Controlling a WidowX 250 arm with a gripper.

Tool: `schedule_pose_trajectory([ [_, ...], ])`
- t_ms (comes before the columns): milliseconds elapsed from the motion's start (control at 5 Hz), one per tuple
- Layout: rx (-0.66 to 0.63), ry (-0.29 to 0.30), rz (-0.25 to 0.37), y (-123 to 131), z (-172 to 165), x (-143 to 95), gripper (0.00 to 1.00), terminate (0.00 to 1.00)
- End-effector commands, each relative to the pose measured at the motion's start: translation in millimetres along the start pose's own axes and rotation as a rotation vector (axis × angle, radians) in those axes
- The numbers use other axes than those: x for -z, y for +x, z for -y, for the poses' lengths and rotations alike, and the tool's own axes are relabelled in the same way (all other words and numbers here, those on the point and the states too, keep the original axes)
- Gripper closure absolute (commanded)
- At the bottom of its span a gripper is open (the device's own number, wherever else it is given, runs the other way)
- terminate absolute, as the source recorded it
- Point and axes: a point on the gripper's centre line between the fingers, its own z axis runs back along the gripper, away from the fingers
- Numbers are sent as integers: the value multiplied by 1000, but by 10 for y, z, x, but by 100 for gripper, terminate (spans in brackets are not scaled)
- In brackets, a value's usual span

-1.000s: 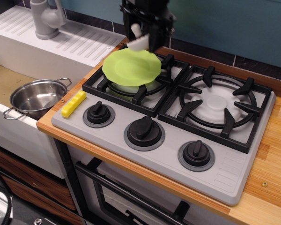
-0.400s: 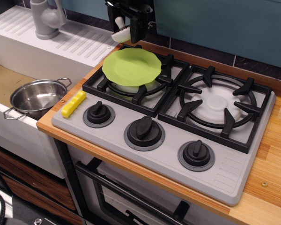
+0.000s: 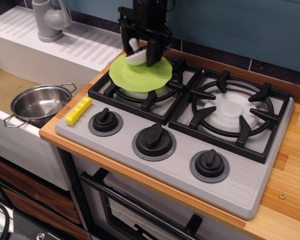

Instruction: Put mushroom on plate and fry in pot or pan in sink

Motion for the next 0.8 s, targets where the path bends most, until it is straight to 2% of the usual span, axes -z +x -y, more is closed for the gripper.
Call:
schedule_pose_trajectory([
  [0,-49,53,108,-16,123,-392,100,0],
  [200,-42,59,129,-71,191,-367,0,0],
  [600,-46,39,125,-108,224,-376,0,0],
])
